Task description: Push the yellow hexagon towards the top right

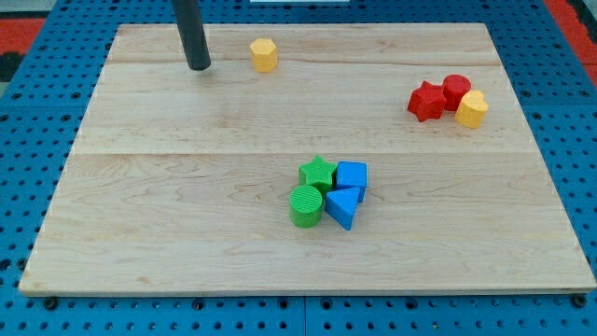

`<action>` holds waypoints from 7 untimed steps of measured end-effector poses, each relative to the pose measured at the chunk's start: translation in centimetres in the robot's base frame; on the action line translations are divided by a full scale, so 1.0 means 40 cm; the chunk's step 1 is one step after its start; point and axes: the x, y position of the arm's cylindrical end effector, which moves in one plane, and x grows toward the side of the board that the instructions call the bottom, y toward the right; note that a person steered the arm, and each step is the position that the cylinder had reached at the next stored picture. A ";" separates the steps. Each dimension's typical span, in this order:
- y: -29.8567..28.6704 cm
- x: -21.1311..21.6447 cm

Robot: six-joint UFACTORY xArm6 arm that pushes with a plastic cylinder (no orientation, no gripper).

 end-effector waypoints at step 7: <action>0.507 -0.070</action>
